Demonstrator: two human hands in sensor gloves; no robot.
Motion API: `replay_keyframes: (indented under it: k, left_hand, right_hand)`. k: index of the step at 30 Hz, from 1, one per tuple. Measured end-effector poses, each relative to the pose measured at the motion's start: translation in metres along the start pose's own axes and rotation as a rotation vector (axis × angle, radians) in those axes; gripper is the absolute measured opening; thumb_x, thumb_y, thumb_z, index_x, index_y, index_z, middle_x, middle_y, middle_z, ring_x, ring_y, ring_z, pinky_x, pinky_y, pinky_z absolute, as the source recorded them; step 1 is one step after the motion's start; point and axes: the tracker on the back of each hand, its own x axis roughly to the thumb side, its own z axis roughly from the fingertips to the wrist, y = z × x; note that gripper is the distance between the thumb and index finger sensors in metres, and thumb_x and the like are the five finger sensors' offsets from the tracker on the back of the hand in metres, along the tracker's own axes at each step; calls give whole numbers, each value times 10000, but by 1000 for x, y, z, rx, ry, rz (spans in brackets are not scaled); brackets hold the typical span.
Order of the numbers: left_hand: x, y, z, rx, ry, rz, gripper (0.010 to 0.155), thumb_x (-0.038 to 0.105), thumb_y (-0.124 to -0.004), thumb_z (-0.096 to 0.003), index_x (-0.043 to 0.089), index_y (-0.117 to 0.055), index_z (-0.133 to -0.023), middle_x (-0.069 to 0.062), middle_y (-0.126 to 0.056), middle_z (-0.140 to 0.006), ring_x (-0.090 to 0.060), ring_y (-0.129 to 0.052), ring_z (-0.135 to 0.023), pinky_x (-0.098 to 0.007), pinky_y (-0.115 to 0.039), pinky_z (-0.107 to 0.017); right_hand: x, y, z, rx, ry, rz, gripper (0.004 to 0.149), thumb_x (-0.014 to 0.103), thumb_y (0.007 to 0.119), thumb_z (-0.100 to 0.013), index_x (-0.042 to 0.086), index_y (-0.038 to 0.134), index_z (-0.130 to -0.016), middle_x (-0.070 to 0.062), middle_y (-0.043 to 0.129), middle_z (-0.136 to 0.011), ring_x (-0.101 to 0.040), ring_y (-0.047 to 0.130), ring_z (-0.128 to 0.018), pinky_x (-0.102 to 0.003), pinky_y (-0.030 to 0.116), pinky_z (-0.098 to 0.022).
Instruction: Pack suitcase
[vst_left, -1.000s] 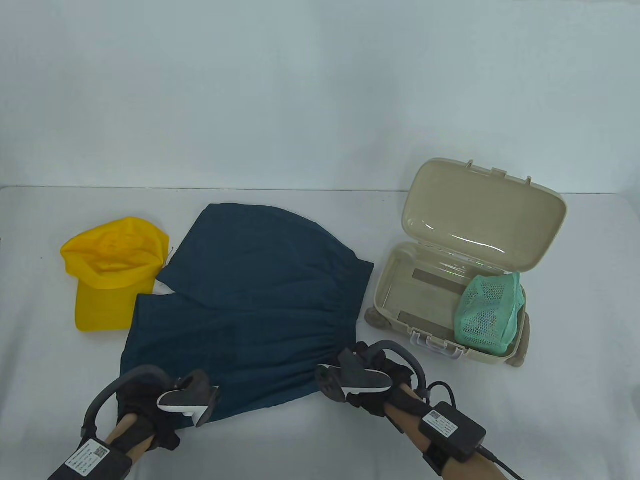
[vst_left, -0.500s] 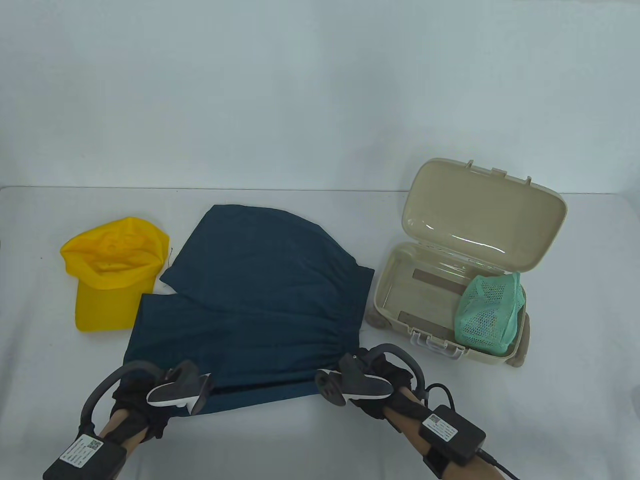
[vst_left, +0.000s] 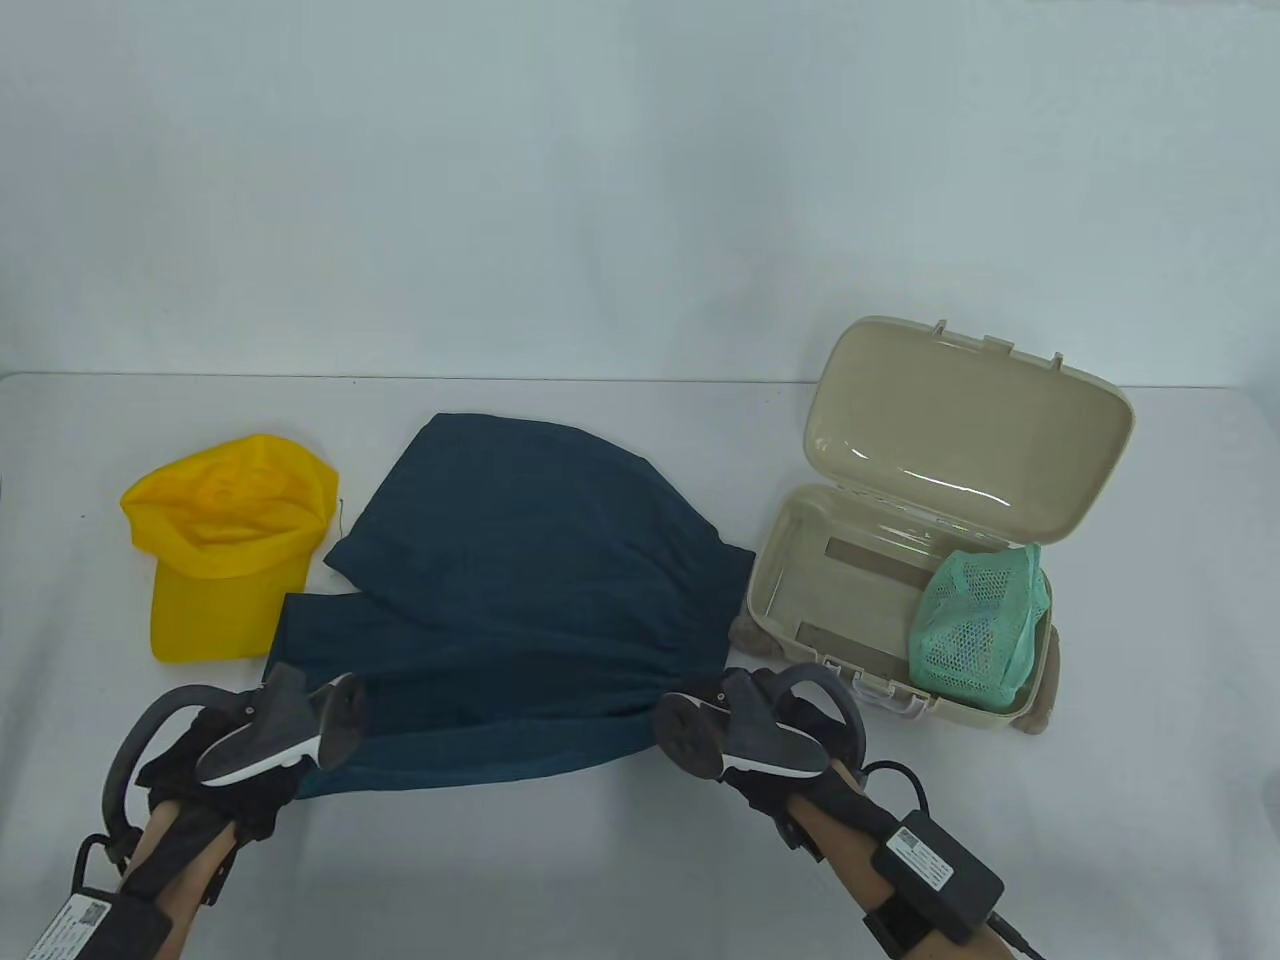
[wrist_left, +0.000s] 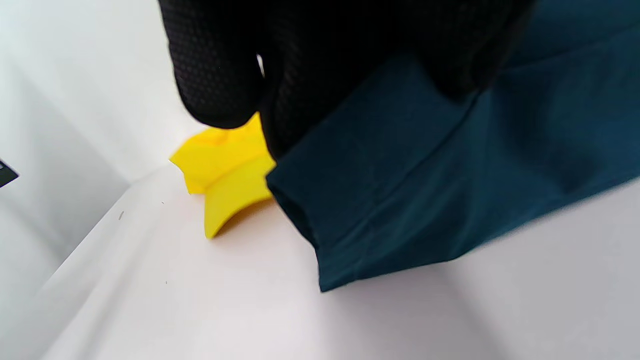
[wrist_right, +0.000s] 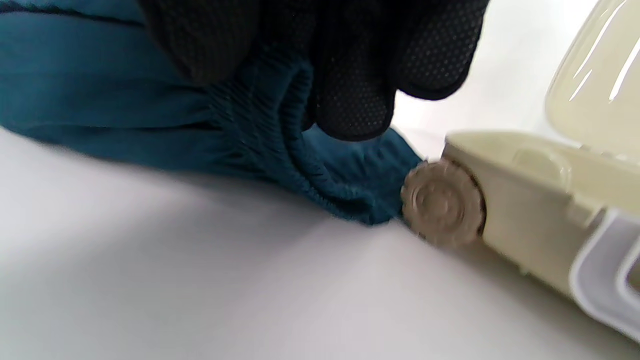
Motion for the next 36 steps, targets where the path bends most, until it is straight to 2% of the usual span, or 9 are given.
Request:
replay_keyframes:
  k: [8,11,14,17,20,24,27,33,36]
  left_hand:
    - [-28,60,47,252,77,-18,395,391,-774,-442,350,-806,-834,116,-983,-687,-128,-1035,-548,-419,-809,-625]
    - [-32,81,56,304,104,-76,398,392,-777,-439,360,-808,-835,123,-980,-703,-133,-1033,-569,-424,-802,-639]
    - [-35,106,53,328,136,-159,401,395,-778,-437,370,-806,-835,134,-975,-721,-118,-1032,-595,-433,-791,-656]
    - [-35,128,32,325,183,-258,405,397,-776,-435,386,-797,-839,147,-960,-755,-113,-1024,-638,-439,-776,-677]
    - [-31,139,1,301,210,-290,410,396,-774,-435,399,-784,-844,155,-943,-792,-114,-1010,-687,-450,-756,-695]
    - [-12,138,-50,294,225,-271,414,388,-773,-440,418,-768,-853,161,-916,-848,-115,-987,-757,-468,-732,-716]
    - [5,134,-84,296,239,-250,414,390,-773,-437,426,-766,-849,160,-907,-864,-118,-979,-777,-477,-724,-719]
    - [44,132,-141,321,260,-200,414,379,-772,-443,420,-759,-855,141,-887,-897,-136,-957,-811,-485,-715,-717]
    - [55,135,-160,359,284,-276,414,393,-758,-451,420,-746,-864,137,-866,-922,-141,-944,-831,-488,-706,-722]
  right_hand:
    - [-13,-51,20,-82,7,-173,440,432,751,-459,304,757,-879,71,953,-780,-156,1000,-702,-404,840,-575]
    - [-16,-63,22,-43,-26,-244,445,420,744,-470,278,760,-891,54,957,-765,-165,1005,-677,-409,847,-560]
    - [-21,-72,18,30,-62,-333,450,410,730,-485,241,760,-901,33,965,-749,-169,1013,-648,-410,858,-537]
    - [-28,-75,6,141,-98,-472,452,405,724,-500,210,765,-905,15,972,-733,-173,1020,-619,-412,864,-514]
    - [-35,-69,-9,190,-56,-514,457,408,726,-504,193,768,-905,7,977,-723,-174,1022,-609,-411,867,-502]
    - [-45,-42,-27,285,54,-507,461,412,725,-510,179,770,-905,3,979,-716,-179,1027,-591,-411,871,-487]
    - [-54,-21,-33,304,157,-466,463,411,724,-510,175,768,-906,1,978,-714,-181,1026,-588,-411,870,-483]
    - [-71,14,-36,273,324,-481,464,402,722,-513,169,755,-913,-10,964,-724,-197,1011,-600,-418,858,-488]
    - [-73,22,-32,174,394,-489,474,410,727,-506,180,746,-921,-5,955,-748,-203,1005,-626,-411,856,-492]
